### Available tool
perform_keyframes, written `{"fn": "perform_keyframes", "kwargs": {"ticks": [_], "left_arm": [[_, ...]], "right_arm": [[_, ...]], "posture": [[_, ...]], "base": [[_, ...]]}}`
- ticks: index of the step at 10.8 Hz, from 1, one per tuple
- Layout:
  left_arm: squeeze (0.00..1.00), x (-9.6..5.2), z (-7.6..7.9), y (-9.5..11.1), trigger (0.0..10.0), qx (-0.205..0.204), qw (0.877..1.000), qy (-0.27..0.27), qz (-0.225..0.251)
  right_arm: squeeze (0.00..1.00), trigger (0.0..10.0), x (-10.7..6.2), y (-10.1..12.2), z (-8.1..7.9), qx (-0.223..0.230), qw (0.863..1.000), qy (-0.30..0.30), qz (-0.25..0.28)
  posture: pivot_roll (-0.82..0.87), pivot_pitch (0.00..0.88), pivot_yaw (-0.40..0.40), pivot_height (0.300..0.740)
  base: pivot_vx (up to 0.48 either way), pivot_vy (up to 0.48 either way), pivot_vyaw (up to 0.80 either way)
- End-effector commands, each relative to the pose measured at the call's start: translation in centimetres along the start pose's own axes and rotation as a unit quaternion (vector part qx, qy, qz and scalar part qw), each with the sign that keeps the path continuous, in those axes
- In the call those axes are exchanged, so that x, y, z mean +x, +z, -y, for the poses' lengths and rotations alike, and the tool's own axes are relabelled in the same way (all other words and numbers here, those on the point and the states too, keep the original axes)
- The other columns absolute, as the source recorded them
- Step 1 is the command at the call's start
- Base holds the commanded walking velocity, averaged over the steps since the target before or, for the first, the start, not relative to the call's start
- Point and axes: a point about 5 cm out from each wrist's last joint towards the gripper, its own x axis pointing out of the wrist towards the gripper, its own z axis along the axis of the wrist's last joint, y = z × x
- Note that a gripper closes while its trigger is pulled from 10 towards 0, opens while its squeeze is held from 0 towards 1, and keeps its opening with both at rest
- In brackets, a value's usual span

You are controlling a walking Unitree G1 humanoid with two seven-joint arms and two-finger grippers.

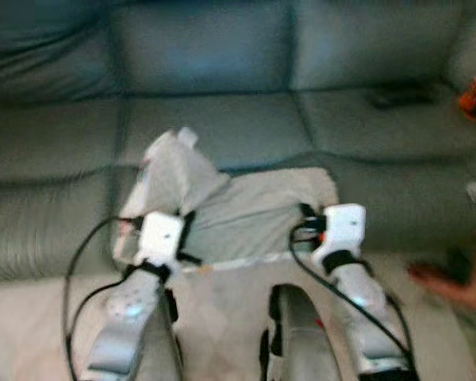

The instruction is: Move the pillow to the sofa

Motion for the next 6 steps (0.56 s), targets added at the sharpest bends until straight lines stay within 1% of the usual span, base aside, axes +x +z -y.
{"fn": "perform_keyframes", "kwargs": {"ticks": [1,4,6], "left_arm": [[0.00,-0.14,0.12,0.09,10.0,0.004,1.000,-0.003,0.002],[0.00,-0.13,0.25,0.11,10.0,-0.002,1.000,-0.015,0.002],[0.00,-0.04,0.19,0.17,10.0,-0.003,1.000,-0.017,0.002]], "right_arm": [[0.00,10.0,0.02,0.53,0.15,-0.004,1.000,-0.001,0.012],[0.00,10.0,0.06,0.48,0.36,-0.004,1.000,-0.007,0.008],[0.00,10.0,0.20,0.53,0.37,-0.004,1.000,-0.009,0.009]], "posture": [[-0.01,0.207,-0.025,0.603],[-0.01,0.208,-0.025,0.603],[-0.01,0.211,-0.020,0.603]], "base": [[0.000,0.000,0.00],[0.272,0.000,0.00],[0.321,0.000,0.00]]}}
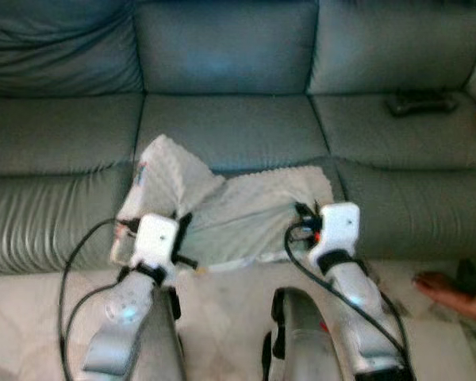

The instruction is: Move the pillow to the sofa

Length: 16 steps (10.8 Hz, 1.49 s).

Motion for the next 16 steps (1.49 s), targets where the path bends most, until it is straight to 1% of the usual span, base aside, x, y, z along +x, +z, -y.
{"fn": "perform_keyframes", "kwargs": {"ticks": [1,5,6,7,8,9,10,11,13,14,15,16], "left_arm": [[0.00,0.2,0.5,0.4,10.0,-0.003,1.000,-0.011,0.008],[0.00,0.3,0.6,0.4,10.0,-0.005,1.000,-0.009,0.009],[0.00,0.2,0.3,0.4,10.0,-0.001,1.000,0.004,0.008],[0.00,0.3,0.2,0.3,10.0,0.000,1.000,0.008,0.007],[0.00,0.3,0.1,0.2,10.0,0.000,1.000,0.014,0.004],[0.00,0.4,0.0,0.1,10.0,0.003,1.000,0.019,0.004],[0.00,0.6,-0.4,0.2,10.0,0.008,0.999,0.033,0.004],[0.00,1.2,-1.2,0.3,10.0,0.016,0.998,0.058,0.002],[0.00,3.1,-2.8,0.9,10.0,0.004,0.995,0.102,-0.002],[0.00,3.9,-3.5,1.1,10.0,0.001,0.993,0.122,-0.002],[0.00,5.2,-4.8,1.1,10.0,0.020,0.987,0.159,-0.006],[0.00,5.5,-5.9,1.2,10.0,0.025,0.983,0.184,-0.009]], "right_arm": [[0.00,10.0,-0.1,0.3,0.8,-0.005,1.000,-0.016,0.005],[0.00,10.0,0.0,0.3,0.8,-0.004,1.000,-0.015,0.007],[0.00,10.0,0.0,0.4,0.7,-0.009,1.000,-0.011,0.010],[0.00,10.0,0.0,0.3,0.6,-0.009,1.000,-0.006,0.006],[0.00,10.0,-0.1,0.4,0.5,-0.006,1.000,-0.003,0.009],[0.00,10.0,-0.2,0.4,0.4,-0.005,1.000,-0.003,0.010],[0.00,10.0,-0.4,0.6,0.5,-0.007,1.000,-0.002,0.011],[0.00,10.0,-0.3,0.9,0.9,-0.016,1.000,0.002,0.013],[0.00,10.0,0.9,2.5,2.3,-0.042,0.999,0.016,0.023],[0.00,10.0,1.5,3.1,2.6,-0.046,0.998,0.038,0.030],[0.00,10.0,2.7,4.2,2.6,-0.063,0.995,0.071,0.042],[0.00,10.0,3.5,4.7,2.5,-0.069,0.993,0.081,0.044]], "posture": [[-0.01,0.212,-0.018,0.603],[-0.01,0.213,-0.023,0.603],[-0.01,0.214,-0.024,0.603],[-0.01,0.215,-0.026,0.598],[-0.02,0.219,-0.028,0.583],[-0.02,0.223,-0.027,0.583],[-0.02,0.248,-0.027,0.583],[-0.02,0.265,-0.027,0.583],[-0.04,0.353,-0.034,0.583],[-0.05,0.382,-0.039,0.583],[-0.07,0.421,-0.039,0.583],[-0.06,0.441,-0.031,0.583]], "base": [[0.330,0.000,0.00],[0.308,0.000,0.00],[0.000,0.000,0.00],[0.000,0.000,0.00],[0.000,0.000,0.00],[0.000,0.000,0.00],[0.000,0.000,0.00],[0.000,0.000,0.00],[0.000,0.000,0.00],[0.000,0.000,0.00],[0.000,0.000,0.00],[0.000,0.000,0.00]]}}
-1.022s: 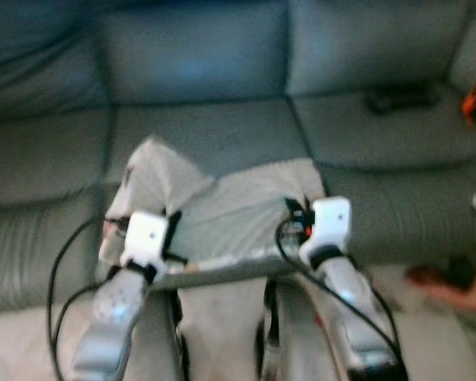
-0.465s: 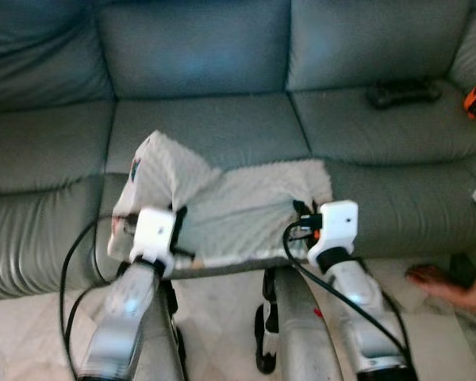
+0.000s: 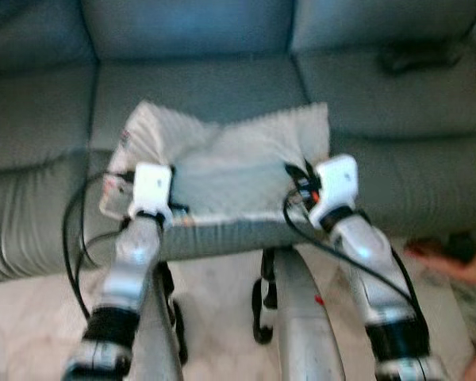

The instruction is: Move the pillow to the sofa

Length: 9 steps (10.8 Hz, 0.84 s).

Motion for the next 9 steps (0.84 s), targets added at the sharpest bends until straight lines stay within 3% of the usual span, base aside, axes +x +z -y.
{"fn": "perform_keyframes", "kwargs": {"ticks": [1,4,7,8,9], "left_arm": [[0.00,-0.4,-3.3,-1.9,10.0,0.012,0.996,0.083,-0.040],[0.00,1.0,-5.4,-1.3,10.0,0.027,0.986,0.164,-0.034],[0.00,0.3,-4.4,-1.6,10.0,0.016,0.986,0.164,-0.033],[0.97,0.2,-4.1,-1.6,10.0,0.010,0.986,0.161,-0.031],[1.00,0.2,-3.4,-1.4,10.0,-0.009,0.987,0.155,-0.031]], "right_arm": [[0.00,10.0,-0.3,-0.6,1.6,-0.015,1.000,-0.019,-0.014],[0.00,10.0,1.5,-0.3,3.4,-0.025,1.000,0.001,-0.003],[0.00,10.0,0.1,-1.5,6.0,-0.034,0.997,-0.068,-0.016],[1.00,10.0,-0.2,-1.8,6.3,-0.037,0.996,-0.082,-0.018],[1.00,10.0,-0.5,-2.0,6.3,-0.039,0.995,-0.090,-0.019]], "posture": [[-0.04,0.447,-0.028,0.583],[-0.03,0.471,-0.034,0.583],[-0.04,0.472,-0.032,0.583],[-0.05,0.469,-0.030,0.583],[-0.05,0.466,-0.030,0.583]], "base": [[0.000,0.000,0.00],[0.000,0.000,0.00],[0.000,0.000,0.00],[0.000,0.000,0.00],[0.000,0.000,0.00]]}}
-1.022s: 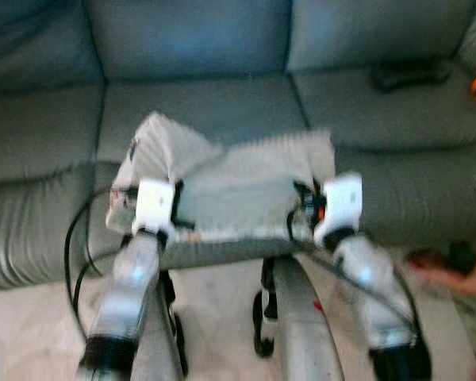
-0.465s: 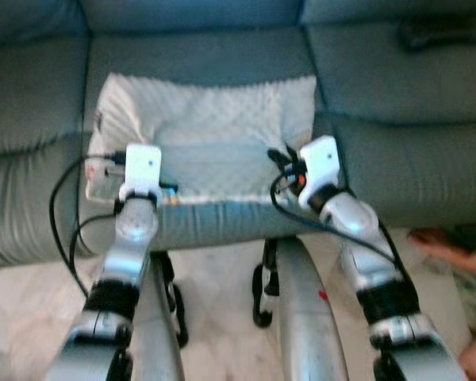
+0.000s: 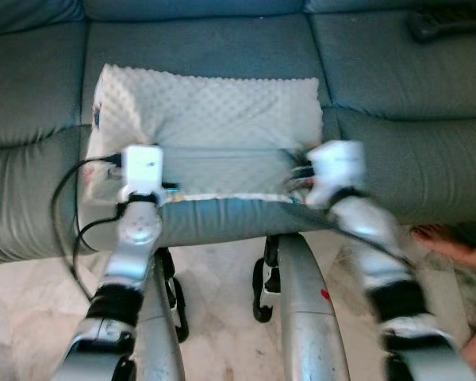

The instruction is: Move the pillow to the sofa

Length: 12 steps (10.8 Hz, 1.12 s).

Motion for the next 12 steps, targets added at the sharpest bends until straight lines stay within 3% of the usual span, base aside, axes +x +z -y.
{"fn": "perform_keyframes", "kwargs": {"ticks": [1,7,9,10,12], "left_arm": [[1.00,-0.7,-1.3,-1.9,10.0,0.001,0.998,0.035,-0.045],[1.00,-1.4,0.5,-1.2,10.0,-0.023,0.998,0.010,-0.055],[1.00,-2.7,1.5,-2.2,10.0,-0.031,0.996,-0.007,-0.083],[1.00,-3.1,2.1,-2.4,10.0,-0.034,0.995,-0.021,-0.089],[1.00,-3.2,2.8,-2.5,10.0,-0.042,0.994,-0.039,-0.098]], "right_arm": [[1.00,10.0,-0.9,-1.4,0.8,0.006,0.999,-0.030,-0.024],[1.00,10.0,0.2,-0.2,1.4,-0.001,0.997,-0.074,-0.002],[1.00,10.0,0.5,1.0,1.0,-0.017,0.995,-0.090,0.028],[1.00,10.0,1.0,2.8,0.6,-0.017,0.993,-0.095,0.065],[1.00,10.0,1.6,4.2,-0.6,-0.013,0.992,-0.083,0.091]], "posture": [[-0.05,0.464,-0.031,0.583],[-0.04,0.424,-0.027,0.583],[-0.03,0.411,-0.026,0.583],[-0.03,0.403,-0.026,0.583],[-0.03,0.394,-0.027,0.583]], "base": [[0.000,0.000,0.00],[0.000,0.000,0.00],[0.000,0.000,0.00],[0.000,0.000,0.00],[0.000,0.000,0.00]]}}
